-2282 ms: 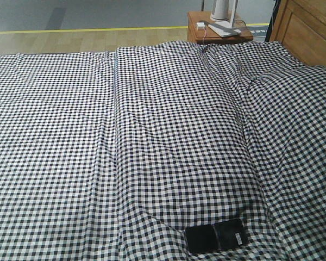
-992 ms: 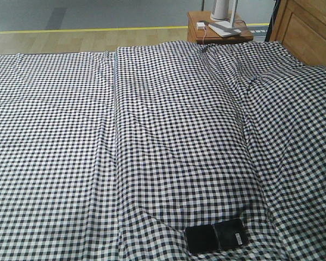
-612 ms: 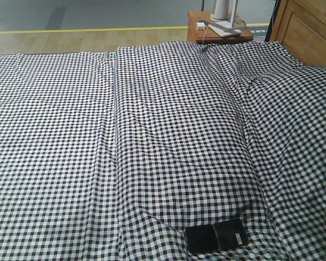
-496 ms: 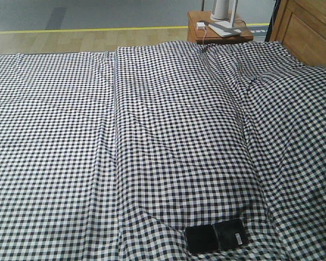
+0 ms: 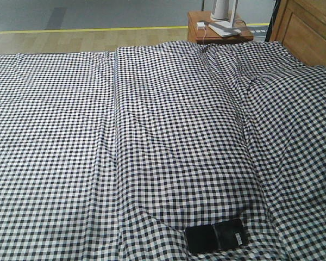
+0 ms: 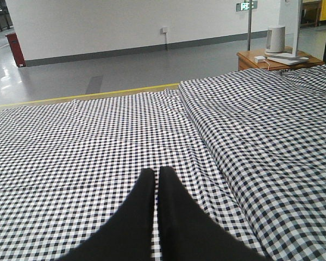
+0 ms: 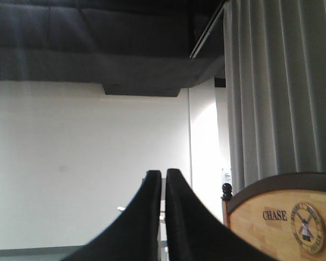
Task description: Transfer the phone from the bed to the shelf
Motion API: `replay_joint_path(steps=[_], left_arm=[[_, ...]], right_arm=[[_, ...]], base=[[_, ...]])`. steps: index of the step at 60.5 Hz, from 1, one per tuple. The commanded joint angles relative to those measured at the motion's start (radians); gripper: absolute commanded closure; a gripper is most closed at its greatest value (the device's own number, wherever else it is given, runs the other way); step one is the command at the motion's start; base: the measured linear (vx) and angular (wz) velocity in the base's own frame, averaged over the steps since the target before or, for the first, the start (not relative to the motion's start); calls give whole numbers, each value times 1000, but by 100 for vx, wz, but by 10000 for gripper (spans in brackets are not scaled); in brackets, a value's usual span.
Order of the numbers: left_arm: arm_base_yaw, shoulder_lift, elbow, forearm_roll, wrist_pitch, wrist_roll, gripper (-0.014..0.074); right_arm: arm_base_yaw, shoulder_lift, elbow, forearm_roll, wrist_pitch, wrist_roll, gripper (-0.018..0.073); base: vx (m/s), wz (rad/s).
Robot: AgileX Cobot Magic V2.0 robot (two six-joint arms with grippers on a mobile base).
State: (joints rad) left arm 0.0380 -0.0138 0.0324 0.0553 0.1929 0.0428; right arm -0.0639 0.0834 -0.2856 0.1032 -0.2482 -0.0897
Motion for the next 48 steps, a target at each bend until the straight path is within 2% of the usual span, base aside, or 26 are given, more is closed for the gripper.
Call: replay_joint_path(steps=[1,10,17,23,30,35,42,48], left_arm=[[0,-11,-26,-5,-71,-4,596],[0,-11,-26,-5,-71,-4,596],[0,-11,-26,-5,-71,-4,596],[0,-11,-26,-5,-71,-4,596],[0,-11,-26,-5,-71,-4,596],[0,-11,-26,-5,-71,-4,596],[0,-11,-26,-5,-71,-4,596],[0,-11,-26,-5,-71,-4,596]], right_arm=[[-6,103,-148,12,70,16,561],[-6,266,-299,11,277,20,549],[-6,388,-343,11,339,20,518],[-6,476,-344,11,374,20,450],[-6,573,-344,11,443,15,304],[-6,633,-344,11,482,12,150],[-6,690,-344,11,497,12,-41],[-6,729,-344,11,493,12,-158]], base=[[0,0],[0,0],[0,0],[0,0],[0,0],[0,0],[0,0],[0,0]])
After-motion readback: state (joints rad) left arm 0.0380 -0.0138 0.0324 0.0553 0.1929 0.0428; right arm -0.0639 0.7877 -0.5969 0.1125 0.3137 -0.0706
